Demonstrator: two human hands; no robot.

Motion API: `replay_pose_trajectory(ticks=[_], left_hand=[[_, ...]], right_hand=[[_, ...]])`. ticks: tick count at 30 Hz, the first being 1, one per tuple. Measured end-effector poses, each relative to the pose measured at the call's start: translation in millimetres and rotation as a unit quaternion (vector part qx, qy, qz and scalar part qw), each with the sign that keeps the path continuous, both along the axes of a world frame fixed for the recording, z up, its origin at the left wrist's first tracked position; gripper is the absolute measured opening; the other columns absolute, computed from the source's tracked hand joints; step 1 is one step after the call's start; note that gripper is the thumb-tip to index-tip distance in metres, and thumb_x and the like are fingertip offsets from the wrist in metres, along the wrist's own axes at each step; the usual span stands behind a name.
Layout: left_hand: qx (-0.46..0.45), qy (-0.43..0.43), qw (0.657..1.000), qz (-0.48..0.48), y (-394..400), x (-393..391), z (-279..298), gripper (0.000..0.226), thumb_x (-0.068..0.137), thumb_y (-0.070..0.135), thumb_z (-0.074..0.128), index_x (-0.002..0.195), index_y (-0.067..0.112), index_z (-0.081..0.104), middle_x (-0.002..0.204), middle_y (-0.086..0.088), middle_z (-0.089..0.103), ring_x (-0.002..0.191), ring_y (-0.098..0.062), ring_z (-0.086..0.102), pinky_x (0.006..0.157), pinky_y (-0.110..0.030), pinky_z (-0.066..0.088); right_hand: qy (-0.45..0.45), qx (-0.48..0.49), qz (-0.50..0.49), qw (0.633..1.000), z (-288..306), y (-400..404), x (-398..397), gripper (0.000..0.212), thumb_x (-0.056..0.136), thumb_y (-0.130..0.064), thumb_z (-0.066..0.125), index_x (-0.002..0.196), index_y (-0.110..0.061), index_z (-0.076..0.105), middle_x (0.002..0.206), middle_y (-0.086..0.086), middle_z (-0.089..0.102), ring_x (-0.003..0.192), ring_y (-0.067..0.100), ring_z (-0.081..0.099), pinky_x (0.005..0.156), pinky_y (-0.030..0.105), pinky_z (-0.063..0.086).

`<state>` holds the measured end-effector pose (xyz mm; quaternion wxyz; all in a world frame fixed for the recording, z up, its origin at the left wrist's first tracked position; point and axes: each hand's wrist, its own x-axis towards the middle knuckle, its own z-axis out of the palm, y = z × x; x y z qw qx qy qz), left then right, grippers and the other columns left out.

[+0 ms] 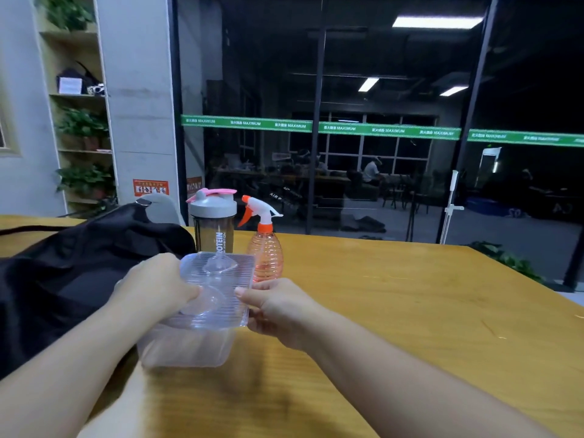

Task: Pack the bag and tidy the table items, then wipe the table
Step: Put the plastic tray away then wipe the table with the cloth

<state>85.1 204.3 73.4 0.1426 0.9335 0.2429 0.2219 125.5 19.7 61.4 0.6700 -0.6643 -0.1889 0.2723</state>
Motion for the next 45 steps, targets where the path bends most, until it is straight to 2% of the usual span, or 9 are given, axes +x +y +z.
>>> replay_pose_trajectory(ticks=[5, 15, 18, 24, 30, 33, 36, 39, 45], left_hand=[[-0.003, 0.003, 1.0, 0.02, 9, 4, -3, 0.029, 0.061, 0.031, 0.061, 0.084, 0.016, 0.053, 0.074, 0.003, 0.054, 0.073, -0.024, 0.051, 0.072, -0.034, 0.051], [0.003, 0.004, 0.999, 0.032, -5, -4, 1, 0.014, 0.076, 0.02, 0.054, 0.084, 0.01, 0.047, 0.087, -0.006, 0.061, 0.079, -0.027, 0.054, 0.07, -0.035, 0.048], [0.048, -0.003, 0.998, 0.038, -26, -9, 9, 0.023, 0.083, 0.026, 0.05, 0.104, 0.015, 0.049, 0.106, -0.004, 0.06, 0.098, -0.027, 0.052, 0.078, -0.036, 0.041], [0.124, -0.098, 0.987, -0.022, -78, -8, 23, 0.036, 0.088, 0.033, 0.046, 0.122, 0.022, 0.047, 0.117, 0.003, 0.057, 0.109, -0.022, 0.05, 0.087, -0.037, 0.036], [0.099, -0.207, 0.964, -0.135, -123, 4, 20, 0.027, 0.086, 0.028, 0.051, 0.111, 0.022, 0.057, 0.104, 0.004, 0.064, 0.1, -0.022, 0.055, 0.09, -0.036, 0.034], [0.063, -0.24, 0.953, -0.174, -152, 9, 9, 0.024, 0.084, 0.025, 0.056, 0.107, 0.019, 0.06, 0.096, 0.002, 0.066, 0.093, -0.024, 0.058, 0.086, -0.037, 0.038], [0.041, -0.23, 0.954, -0.189, -186, 15, -9, 0.028, 0.086, 0.027, 0.055, 0.112, 0.019, 0.058, 0.107, 0.003, 0.063, 0.103, -0.021, 0.055, 0.09, -0.036, 0.036], [0.008, -0.225, 0.954, -0.197, -217, 26, -24, 0.033, 0.089, 0.029, 0.051, 0.12, 0.017, 0.052, 0.12, 0.002, 0.056, 0.114, -0.019, 0.049, 0.097, -0.033, 0.032], [-0.057, -0.234, 0.933, -0.268, -286, 36, -26, 0.031, 0.091, 0.029, 0.048, 0.12, 0.018, 0.052, 0.12, 0.005, 0.054, 0.113, -0.016, 0.048, 0.095, -0.029, 0.033]], right_hand=[[0.003, -0.014, -0.036, 0.999, -5, 10, 6, 0.047, 0.086, -0.011, 0.067, 0.127, 0.005, 0.049, 0.094, 0.012, 0.057, 0.057, 0.008, 0.053, 0.048, 0.014, 0.047], [-0.132, -0.094, -0.006, 0.987, -1, -1, 1, 0.047, 0.086, -0.008, 0.064, 0.132, -0.013, 0.051, 0.08, -0.008, 0.054, 0.066, 0.006, 0.051, 0.055, 0.018, 0.041], [-0.136, -0.091, 0.004, 0.987, 2, -8, 2, 0.042, 0.088, -0.009, 0.063, 0.128, -0.016, 0.055, 0.079, -0.009, 0.055, 0.064, 0.006, 0.05, 0.055, 0.018, 0.038], [-0.149, -0.07, -0.024, 0.986, 4, -37, 7, 0.029, 0.088, -0.007, 0.06, 0.113, -0.021, 0.065, 0.077, -0.01, 0.061, 0.06, 0.007, 0.05, 0.054, 0.021, 0.037], [-0.193, -0.051, -0.092, 0.976, 1, -82, 8, 0.034, 0.091, -0.015, 0.056, 0.124, -0.022, 0.053, 0.082, -0.003, 0.063, 0.056, 0.005, 0.052, 0.05, 0.021, 0.038], [-0.203, -0.034, -0.11, 0.972, -3, -100, 4, 0.039, 0.097, -0.034, 0.044, 0.133, -0.025, 0.032, 0.086, -0.005, 0.062, 0.067, 0.006, 0.056, 0.056, 0.021, 0.043], [-0.262, -0.06, -0.135, 0.954, -6, -121, 1, 0.049, 0.098, -0.043, 0.033, 0.142, -0.027, 0.02, 0.104, -0.011, 0.058, 0.097, 0.004, 0.056, 0.087, 0.025, 0.046], [-0.317, -0.097, -0.195, 0.923, -8, -146, 6, 0.044, 0.1, -0.036, 0.033, 0.142, -0.024, 0.025, 0.111, -0.021, 0.044, 0.108, -0.002, 0.045, 0.088, 0.012, 0.035], [-0.384, -0.186, -0.347, 0.836, -23, -213, 24, 0.047, 0.101, -0.035, 0.033, 0.143, -0.016, 0.027, 0.139, -0.011, 0.03, 0.14, 0.01, 0.018, 0.113, 0.024, 0.019]])
